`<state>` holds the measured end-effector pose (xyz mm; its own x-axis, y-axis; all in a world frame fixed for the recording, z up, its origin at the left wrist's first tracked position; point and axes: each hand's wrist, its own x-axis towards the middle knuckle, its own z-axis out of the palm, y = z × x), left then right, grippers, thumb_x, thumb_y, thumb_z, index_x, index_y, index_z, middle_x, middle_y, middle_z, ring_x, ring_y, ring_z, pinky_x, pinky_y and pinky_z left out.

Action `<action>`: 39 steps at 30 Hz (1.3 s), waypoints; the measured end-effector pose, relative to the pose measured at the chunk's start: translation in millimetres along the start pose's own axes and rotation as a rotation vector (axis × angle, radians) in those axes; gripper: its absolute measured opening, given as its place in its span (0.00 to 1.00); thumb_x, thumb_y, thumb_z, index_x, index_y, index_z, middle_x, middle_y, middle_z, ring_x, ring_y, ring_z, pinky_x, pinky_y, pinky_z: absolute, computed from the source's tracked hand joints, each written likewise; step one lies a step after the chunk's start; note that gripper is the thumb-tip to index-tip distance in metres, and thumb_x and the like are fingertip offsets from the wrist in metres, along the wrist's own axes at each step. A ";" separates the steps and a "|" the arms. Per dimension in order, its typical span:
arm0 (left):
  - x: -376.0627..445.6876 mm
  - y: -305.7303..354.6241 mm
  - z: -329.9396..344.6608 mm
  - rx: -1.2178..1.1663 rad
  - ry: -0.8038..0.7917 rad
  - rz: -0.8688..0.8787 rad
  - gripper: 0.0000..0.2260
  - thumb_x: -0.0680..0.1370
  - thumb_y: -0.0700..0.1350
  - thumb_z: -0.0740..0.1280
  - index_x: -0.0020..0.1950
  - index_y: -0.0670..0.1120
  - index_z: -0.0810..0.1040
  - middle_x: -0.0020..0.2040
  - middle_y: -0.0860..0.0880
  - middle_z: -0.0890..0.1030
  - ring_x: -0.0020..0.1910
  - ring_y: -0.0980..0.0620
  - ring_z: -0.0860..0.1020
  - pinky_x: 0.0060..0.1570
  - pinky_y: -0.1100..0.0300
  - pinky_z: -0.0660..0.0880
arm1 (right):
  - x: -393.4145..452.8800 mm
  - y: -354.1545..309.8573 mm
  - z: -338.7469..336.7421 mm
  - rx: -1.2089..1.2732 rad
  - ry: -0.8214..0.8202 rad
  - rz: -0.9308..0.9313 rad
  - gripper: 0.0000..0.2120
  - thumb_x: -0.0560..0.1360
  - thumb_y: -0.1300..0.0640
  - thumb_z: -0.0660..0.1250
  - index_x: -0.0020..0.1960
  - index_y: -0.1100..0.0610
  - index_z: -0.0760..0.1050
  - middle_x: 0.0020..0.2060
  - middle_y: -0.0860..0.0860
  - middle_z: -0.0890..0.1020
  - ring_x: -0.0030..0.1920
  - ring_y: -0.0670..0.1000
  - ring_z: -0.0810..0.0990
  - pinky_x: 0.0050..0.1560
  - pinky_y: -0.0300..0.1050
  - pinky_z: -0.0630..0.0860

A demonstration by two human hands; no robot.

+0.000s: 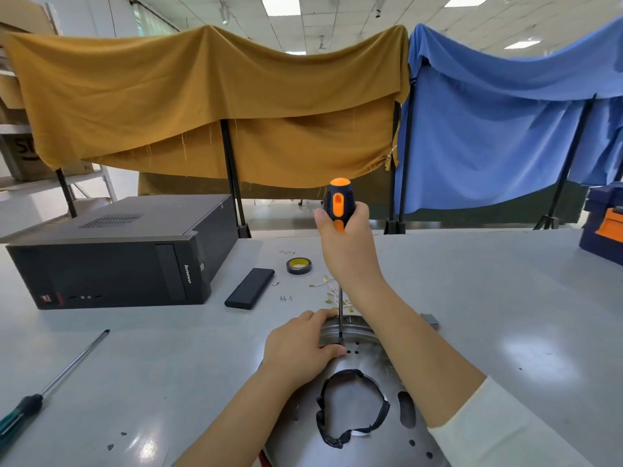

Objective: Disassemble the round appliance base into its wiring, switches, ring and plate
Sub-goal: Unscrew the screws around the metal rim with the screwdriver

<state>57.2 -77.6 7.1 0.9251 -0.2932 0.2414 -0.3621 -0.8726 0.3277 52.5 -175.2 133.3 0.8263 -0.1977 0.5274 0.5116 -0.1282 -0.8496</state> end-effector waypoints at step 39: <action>1.5 -2.4 0.9 0.019 0.012 0.010 0.25 0.72 0.65 0.61 0.68 0.63 0.62 0.61 0.59 0.72 0.61 0.55 0.72 0.49 0.60 0.68 | 19.1 5.4 -20.5 0.403 -0.397 0.139 0.10 0.73 0.60 0.65 0.40 0.55 0.63 0.27 0.50 0.61 0.25 0.47 0.58 0.24 0.38 0.59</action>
<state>59.5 -76.3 5.8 0.9201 -0.2973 0.2552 -0.3687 -0.8772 0.3076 66.2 -199.6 138.9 0.8774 0.2029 0.4347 0.3770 0.2686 -0.8864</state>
